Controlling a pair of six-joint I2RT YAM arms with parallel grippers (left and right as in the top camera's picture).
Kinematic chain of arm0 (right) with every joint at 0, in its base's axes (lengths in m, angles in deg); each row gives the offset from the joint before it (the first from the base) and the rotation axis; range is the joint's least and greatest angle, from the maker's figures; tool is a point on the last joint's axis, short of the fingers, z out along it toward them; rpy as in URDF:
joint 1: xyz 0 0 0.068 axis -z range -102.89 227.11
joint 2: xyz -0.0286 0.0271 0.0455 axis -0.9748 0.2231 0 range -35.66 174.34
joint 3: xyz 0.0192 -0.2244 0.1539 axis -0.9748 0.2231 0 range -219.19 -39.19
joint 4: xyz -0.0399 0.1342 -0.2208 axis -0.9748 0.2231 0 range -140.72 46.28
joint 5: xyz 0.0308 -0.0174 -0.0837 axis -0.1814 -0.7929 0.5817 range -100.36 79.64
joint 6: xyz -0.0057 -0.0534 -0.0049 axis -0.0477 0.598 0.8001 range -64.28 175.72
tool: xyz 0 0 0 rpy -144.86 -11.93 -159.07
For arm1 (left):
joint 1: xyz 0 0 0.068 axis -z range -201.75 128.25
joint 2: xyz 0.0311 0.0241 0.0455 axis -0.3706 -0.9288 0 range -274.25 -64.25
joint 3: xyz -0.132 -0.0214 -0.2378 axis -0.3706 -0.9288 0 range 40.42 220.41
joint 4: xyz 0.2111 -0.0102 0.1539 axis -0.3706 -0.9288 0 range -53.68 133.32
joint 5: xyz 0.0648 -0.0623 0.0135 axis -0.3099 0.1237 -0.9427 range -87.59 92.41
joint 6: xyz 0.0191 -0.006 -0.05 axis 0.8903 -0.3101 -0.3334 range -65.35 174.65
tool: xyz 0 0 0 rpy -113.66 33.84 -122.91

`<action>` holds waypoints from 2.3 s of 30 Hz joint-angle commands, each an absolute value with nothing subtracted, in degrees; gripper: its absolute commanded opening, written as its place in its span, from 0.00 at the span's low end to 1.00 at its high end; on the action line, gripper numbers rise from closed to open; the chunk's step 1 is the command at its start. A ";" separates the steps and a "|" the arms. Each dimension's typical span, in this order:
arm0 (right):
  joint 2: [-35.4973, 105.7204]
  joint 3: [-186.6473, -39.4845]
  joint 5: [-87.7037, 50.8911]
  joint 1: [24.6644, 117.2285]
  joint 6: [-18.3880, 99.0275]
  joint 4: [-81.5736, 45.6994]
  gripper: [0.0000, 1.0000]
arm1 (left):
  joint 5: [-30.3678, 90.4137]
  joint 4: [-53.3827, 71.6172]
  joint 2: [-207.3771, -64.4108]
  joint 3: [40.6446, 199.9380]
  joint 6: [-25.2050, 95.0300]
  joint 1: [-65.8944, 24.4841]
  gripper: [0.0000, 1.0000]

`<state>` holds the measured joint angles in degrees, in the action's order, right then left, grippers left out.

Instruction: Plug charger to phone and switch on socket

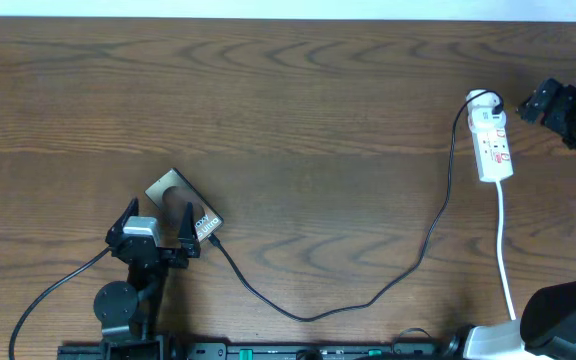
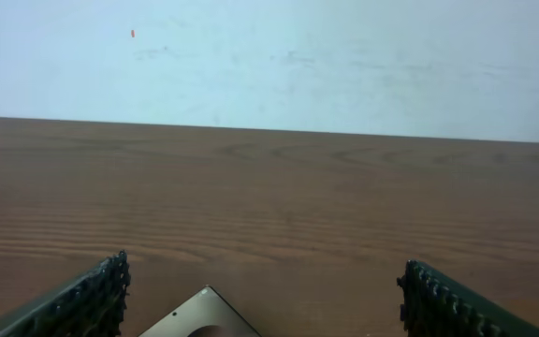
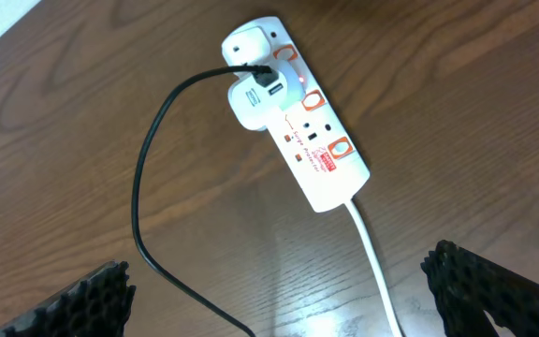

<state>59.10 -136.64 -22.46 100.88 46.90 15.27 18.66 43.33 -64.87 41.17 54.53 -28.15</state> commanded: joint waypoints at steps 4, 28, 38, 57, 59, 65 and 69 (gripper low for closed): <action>58.75 -137.01 -22.46 100.70 46.11 15.34 0.99 | 19.77 40.43 -64.32 40.67 54.86 -28.43 0.90; 58.75 -136.99 -22.46 100.70 46.11 15.32 0.99 | 19.77 40.60 -64.48 40.67 54.86 -28.43 0.90; 58.75 -137.01 -22.48 100.70 46.11 15.32 0.99 | 19.77 40.60 -64.48 40.67 54.86 -28.43 0.90; 58.75 -137.01 -20.80 100.68 46.11 14.62 0.99 | 19.77 40.60 -64.48 40.67 54.86 -28.43 0.90; 58.71 -136.99 -21.48 100.42 45.19 14.38 0.99 | 19.77 40.60 -64.48 40.67 54.86 -28.43 0.90; 58.18 -134.80 -21.41 95.37 42.42 8.63 0.99 | 19.77 40.62 -64.48 40.67 54.86 -28.43 0.90; 55.73 -129.51 -20.91 89.08 42.51 -2.12 0.99 | 19.77 40.62 -64.48 40.67 54.86 -28.43 0.90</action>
<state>58.60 -133.43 -20.95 93.95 43.66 2.29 18.66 43.33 -64.85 41.19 54.53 -28.15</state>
